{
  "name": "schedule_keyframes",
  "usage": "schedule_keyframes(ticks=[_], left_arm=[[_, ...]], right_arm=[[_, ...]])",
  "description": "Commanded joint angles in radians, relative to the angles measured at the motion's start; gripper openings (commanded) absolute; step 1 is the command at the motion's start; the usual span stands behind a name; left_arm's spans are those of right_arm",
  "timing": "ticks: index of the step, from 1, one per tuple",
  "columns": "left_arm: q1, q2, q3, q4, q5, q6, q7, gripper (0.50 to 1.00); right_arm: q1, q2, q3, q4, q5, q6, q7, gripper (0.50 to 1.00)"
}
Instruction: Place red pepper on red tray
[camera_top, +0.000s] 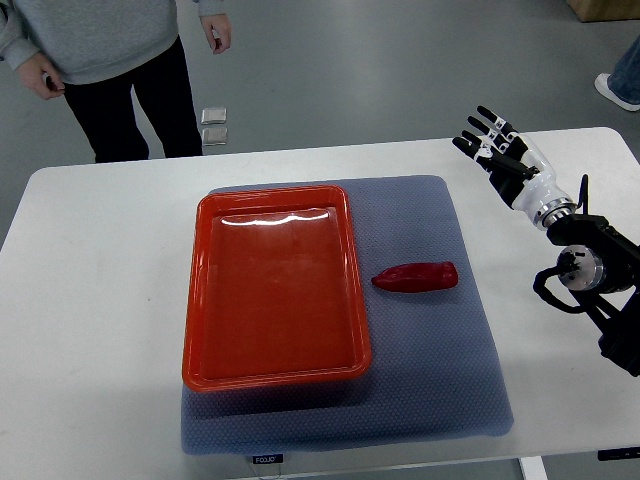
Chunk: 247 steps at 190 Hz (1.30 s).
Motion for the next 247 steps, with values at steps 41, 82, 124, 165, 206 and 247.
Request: schedule_keyframes(ticks=[41, 82, 124, 165, 206, 247], left_arm=[[0.0, 0.0, 0.0, 0.0, 0.0, 0.0, 0.0, 1.0], [0.0, 0.0, 0.002, 0.0, 0.0, 0.0, 0.0, 1.0], [0.0, 0.0, 0.002, 0.001, 0.0, 0.0, 0.0, 1.0], [0.0, 0.0, 0.002, 0.001, 0.0, 0.0, 0.0, 1.0], [0.0, 0.0, 0.002, 0.001, 0.0, 0.0, 0.0, 1.0], [0.0, 0.0, 0.0, 0.001, 0.0, 0.0, 0.0, 1.0]], right_arm=[[0.002, 0.0, -0.004, 0.0, -0.003, 0.009, 0.0, 0.917], [0.008, -0.006, -0.008, 0.002, -0.007, 0.028, 0.0, 0.917], [0.014, -0.022, -0.02, 0.005, -0.018, 0.054, 0.0, 0.917], [0.017, -0.057, -0.043, 0.046, -0.19, 0.101, 0.012, 0.917], [0.074, -0.137, -0.13, 0.086, -0.305, 0.144, 0.051, 0.917], [0.177, -0.276, -0.276, 0.146, -0.366, 0.203, 0.081, 0.917]])
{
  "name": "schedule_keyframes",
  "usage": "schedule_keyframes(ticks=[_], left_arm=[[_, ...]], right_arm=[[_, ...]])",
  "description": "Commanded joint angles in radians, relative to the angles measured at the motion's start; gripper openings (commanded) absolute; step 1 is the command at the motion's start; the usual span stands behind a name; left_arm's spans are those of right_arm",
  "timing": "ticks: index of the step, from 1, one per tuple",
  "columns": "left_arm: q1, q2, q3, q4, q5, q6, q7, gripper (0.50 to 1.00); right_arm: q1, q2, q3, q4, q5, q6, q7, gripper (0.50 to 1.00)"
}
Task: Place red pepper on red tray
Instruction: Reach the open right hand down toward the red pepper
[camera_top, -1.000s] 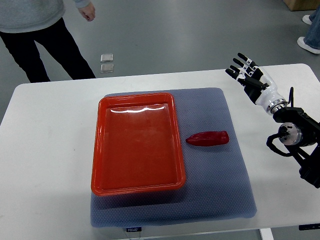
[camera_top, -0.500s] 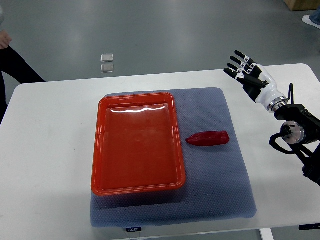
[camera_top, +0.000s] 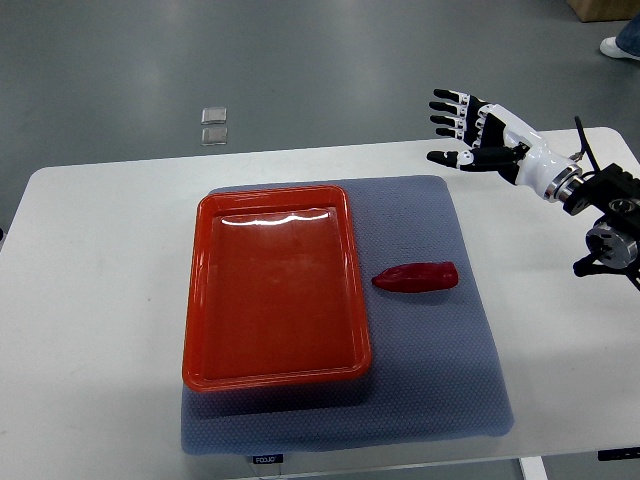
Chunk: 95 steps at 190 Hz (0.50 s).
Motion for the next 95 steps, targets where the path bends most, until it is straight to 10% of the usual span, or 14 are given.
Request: schedule_keyframes(ticks=[1, 95], left_arm=[[0.0, 0.0, 0.0, 0.0, 0.0, 0.0, 0.0, 1.0], [0.0, 0.0, 0.001, 0.0, 0.0, 0.0, 0.0, 1.0]], right_arm=[[0.051, -0.074, -0.078, 0.036, -0.058, 0.027, 0.018, 0.917], [0.252, -0.169, -0.454, 0.135, -0.538, 0.004, 0.062, 0.917]])
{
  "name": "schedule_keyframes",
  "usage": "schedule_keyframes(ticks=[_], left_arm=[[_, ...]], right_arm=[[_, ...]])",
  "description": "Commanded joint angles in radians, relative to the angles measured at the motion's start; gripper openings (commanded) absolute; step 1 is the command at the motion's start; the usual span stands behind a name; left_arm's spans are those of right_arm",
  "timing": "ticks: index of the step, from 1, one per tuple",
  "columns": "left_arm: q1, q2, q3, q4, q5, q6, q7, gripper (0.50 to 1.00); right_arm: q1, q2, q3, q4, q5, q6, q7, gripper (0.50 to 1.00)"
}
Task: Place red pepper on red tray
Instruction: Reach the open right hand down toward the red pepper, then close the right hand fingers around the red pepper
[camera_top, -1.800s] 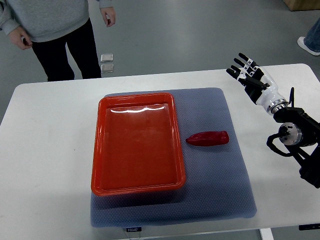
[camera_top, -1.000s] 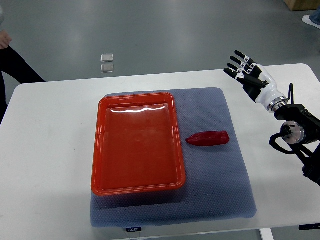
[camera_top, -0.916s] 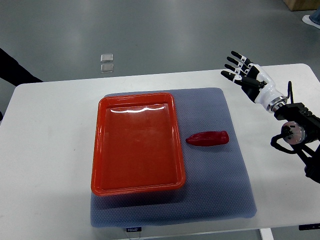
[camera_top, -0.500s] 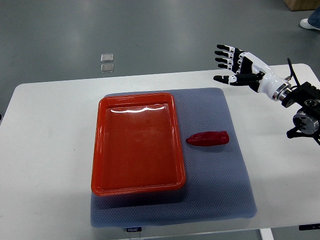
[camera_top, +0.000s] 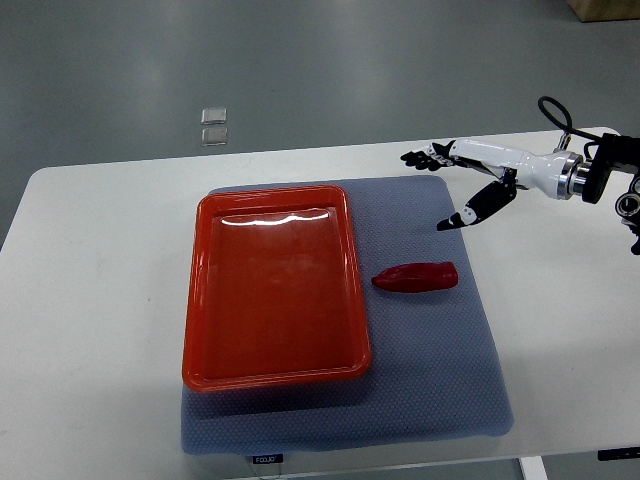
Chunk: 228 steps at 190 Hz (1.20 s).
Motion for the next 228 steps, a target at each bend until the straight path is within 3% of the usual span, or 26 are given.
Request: schedule_keyframes(ticks=[1, 73, 133, 228], left_arm=[[0.0, 0.0, -0.001, 0.0, 0.0, 0.0, 0.0, 1.0], [0.0, 0.0, -0.001, 0.001, 0.0, 0.0, 0.0, 1.0], [0.0, 0.0, 0.0, 0.001, 0.0, 0.0, 0.0, 1.0], [0.0, 0.0, 0.0, 0.001, 0.0, 0.0, 0.0, 1.0]], right_arm=[[0.042, 0.002, -0.076, 0.018, -0.067, -0.01, 0.0, 0.917], [0.121, 0.011, -0.292, 0.081, -0.165, -0.042, 0.002, 0.903], [0.118, 0.051, -0.366, 0.035, -0.176, -0.134, -0.013, 0.854], [0.111, 0.065, -0.386, -0.002, -0.185, -0.153, -0.047, 0.834]])
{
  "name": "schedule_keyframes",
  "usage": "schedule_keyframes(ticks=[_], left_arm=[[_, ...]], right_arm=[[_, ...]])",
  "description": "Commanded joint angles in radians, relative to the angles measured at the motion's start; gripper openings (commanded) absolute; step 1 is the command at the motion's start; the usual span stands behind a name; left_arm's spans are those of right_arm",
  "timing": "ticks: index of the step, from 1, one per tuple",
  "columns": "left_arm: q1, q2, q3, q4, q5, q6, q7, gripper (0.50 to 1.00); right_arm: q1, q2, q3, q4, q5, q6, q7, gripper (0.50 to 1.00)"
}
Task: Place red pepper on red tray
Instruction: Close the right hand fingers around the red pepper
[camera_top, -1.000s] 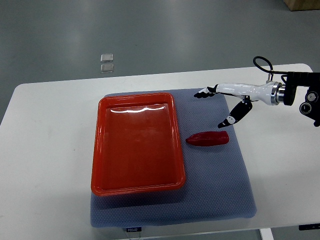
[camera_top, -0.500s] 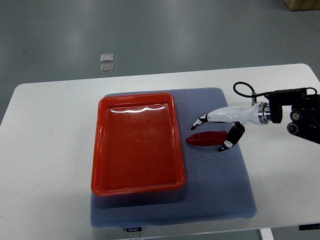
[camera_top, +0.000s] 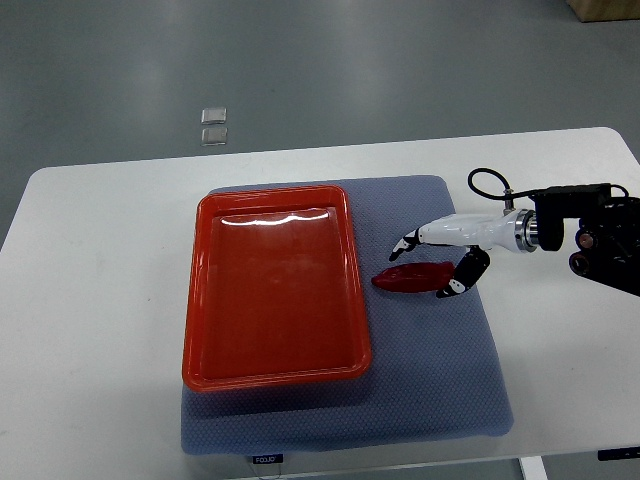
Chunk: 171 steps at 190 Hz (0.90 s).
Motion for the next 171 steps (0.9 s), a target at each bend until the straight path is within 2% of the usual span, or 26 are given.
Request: schedule_keyframes(ticks=[1, 62, 82, 109, 171], left_arm=[[0.0, 0.0, 0.0, 0.0, 0.0, 0.0, 0.0, 1.0], [0.0, 0.0, 0.0, 0.0, 0.0, 0.0, 0.0, 1.0], [0.0, 0.0, -0.001, 0.0, 0.0, 0.0, 0.0, 1.0], [0.0, 0.0, -0.003, 0.0, 0.0, 0.0, 0.0, 1.0], [0.0, 0.0, -0.001, 0.0, 0.0, 0.0, 0.0, 1.0]], right_arm=[[0.0, 0.0, -0.005, -0.014, -0.002, -0.008, -0.01, 0.834], [0.0, 0.002, -0.025, -0.027, -0.009, -0.009, -0.023, 0.825], [-0.003, 0.002, -0.028, -0.027, -0.011, -0.009, -0.022, 0.797], [-0.002, 0.002, -0.03, -0.027, -0.011, -0.029, -0.019, 0.727], [-0.002, 0.002, -0.03, -0.025, -0.011, -0.046, -0.014, 0.615]])
